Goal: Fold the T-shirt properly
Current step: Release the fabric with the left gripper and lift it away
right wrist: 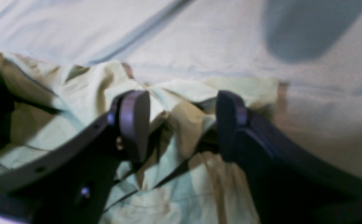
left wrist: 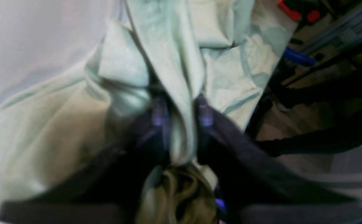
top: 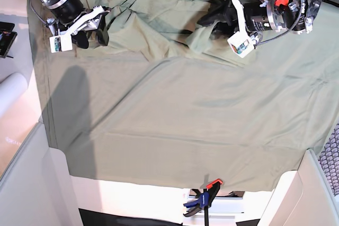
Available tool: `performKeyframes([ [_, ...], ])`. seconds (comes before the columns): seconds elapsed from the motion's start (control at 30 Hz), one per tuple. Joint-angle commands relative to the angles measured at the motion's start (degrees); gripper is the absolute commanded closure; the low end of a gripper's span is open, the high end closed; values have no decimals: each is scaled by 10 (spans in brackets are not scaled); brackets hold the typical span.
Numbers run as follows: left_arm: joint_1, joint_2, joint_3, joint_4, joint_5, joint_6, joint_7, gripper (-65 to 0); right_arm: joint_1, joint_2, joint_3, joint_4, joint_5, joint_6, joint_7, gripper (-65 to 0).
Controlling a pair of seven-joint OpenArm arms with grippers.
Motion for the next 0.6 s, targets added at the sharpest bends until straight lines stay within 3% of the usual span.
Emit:
performKeyframes([
  [0.0,-6,-2,-2,8,-12,-5,-19,-279,4,3,3,9,7,2,14,-339],
  [0.1,-8,3,-2,8,-10,-5,-29,-407,4,3,3,9,7,2,14,-339],
  [0.4,-26,29,-9,9,-38,-5,-26,-408,4,3,5,9,-24,2,14,-339],
  [0.57,-25,28,-58,9,-49,-5,-7,-407,4,3,70,9,-12,-18,6,-339],
])
